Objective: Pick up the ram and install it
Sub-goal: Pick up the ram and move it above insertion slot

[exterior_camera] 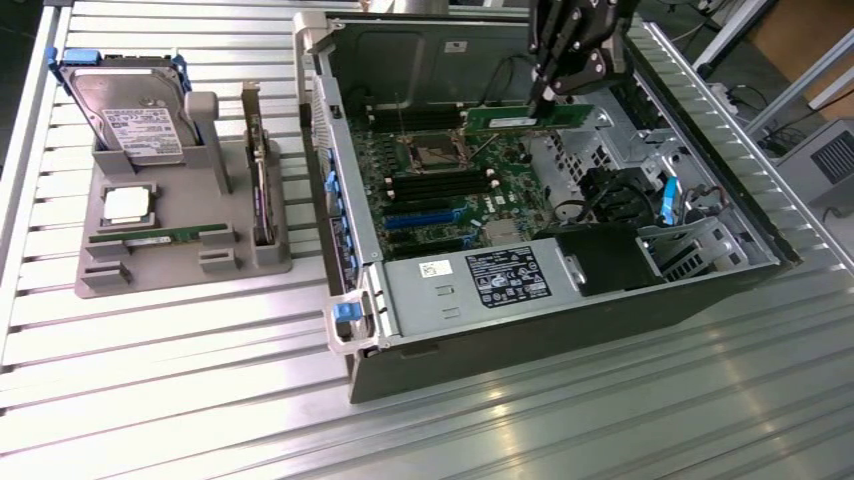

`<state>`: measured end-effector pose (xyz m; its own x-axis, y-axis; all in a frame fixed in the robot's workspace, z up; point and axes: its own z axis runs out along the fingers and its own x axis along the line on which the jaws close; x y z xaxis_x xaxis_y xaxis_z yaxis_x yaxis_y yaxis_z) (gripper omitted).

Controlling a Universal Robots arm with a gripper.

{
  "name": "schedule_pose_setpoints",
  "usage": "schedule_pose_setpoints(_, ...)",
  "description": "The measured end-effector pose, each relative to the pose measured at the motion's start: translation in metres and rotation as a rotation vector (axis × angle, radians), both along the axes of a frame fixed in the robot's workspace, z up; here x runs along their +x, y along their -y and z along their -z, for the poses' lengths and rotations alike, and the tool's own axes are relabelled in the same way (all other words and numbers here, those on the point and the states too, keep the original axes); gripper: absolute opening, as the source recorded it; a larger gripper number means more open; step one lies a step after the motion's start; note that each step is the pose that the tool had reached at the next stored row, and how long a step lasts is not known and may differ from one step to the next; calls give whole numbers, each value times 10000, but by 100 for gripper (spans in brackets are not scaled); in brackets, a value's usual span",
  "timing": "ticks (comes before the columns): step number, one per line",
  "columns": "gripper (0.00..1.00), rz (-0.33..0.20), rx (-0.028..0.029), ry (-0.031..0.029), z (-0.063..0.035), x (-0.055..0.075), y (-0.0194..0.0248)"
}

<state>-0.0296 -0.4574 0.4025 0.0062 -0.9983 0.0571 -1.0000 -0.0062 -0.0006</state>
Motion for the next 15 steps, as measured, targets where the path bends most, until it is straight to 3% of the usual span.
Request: schedule_pose_setpoints(15,12,0,-1,0,0,271,0)
